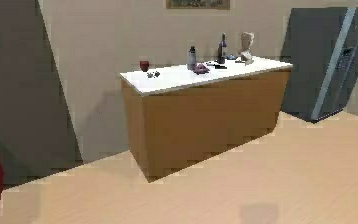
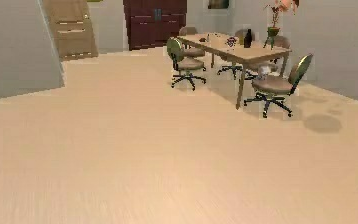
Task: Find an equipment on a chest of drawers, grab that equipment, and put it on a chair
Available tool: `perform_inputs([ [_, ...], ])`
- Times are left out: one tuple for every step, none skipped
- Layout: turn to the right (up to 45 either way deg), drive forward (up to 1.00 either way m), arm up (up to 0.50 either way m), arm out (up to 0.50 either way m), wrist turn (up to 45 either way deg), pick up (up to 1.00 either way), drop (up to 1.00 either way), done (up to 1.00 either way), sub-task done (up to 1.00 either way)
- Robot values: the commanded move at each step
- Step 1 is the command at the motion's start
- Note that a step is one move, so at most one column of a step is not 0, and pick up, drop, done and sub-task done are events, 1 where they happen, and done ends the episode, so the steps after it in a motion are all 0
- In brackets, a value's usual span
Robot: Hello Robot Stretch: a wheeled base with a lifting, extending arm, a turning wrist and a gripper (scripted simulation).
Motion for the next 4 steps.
perform_inputs([
  [45.0, 0.00, 0.00, 0.00, 0.0, 0.00, 0.00, 0.00, 0.00],
  [18.0, 0.00, 0.00, 0.00, 0.0, 0.00, 0.00, 0.00, 0.00],
  [0.0, 1.00, 0.00, 0.00, 0.0, 0.00, 0.00, 0.00, 0.00],
  [0.0, 1.00, 0.00, 0.00, 0.0, 0.00, 0.00, 0.00, 0.00],
])
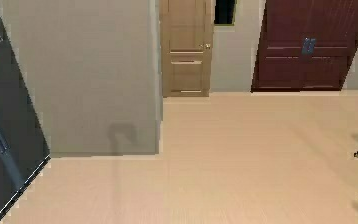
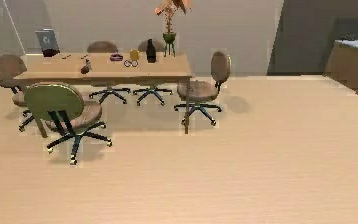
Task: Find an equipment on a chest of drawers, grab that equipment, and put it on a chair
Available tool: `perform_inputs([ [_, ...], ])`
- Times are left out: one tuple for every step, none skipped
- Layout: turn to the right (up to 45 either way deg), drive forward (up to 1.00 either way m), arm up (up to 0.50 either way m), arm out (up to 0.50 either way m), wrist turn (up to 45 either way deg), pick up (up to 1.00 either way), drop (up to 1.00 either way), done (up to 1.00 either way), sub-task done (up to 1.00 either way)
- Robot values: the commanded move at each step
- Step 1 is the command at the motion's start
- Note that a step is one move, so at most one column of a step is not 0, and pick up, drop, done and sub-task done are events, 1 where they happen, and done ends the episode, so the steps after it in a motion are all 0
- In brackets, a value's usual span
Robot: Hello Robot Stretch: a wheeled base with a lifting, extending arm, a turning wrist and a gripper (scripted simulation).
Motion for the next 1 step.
perform_inputs([
  [0.0, 1.00, 0.00, 0.00, 0.0, 0.00, 0.00, 0.00, 0.00],
])
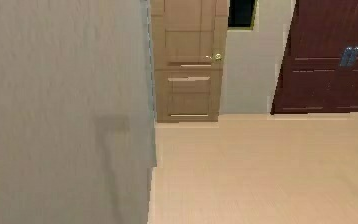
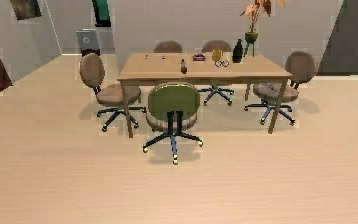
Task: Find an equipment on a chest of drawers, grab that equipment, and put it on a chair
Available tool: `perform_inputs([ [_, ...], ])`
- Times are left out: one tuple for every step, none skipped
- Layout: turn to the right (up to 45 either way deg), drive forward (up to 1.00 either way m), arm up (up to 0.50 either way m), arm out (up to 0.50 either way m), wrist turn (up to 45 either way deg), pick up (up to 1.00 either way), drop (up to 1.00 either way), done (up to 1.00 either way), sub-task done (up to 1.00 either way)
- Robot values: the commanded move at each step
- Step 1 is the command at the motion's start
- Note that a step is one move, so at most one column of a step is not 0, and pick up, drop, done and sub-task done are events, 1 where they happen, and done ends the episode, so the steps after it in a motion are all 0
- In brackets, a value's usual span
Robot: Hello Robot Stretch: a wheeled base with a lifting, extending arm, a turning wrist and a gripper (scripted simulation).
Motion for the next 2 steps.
perform_inputs([
  [0.0, 1.00, 0.00, 0.00, 0.0, 0.00, 0.00, 0.00, 0.00],
  [3.0, 0.00, 0.00, 0.00, 0.0, 0.00, 0.00, 0.00, 0.00],
])
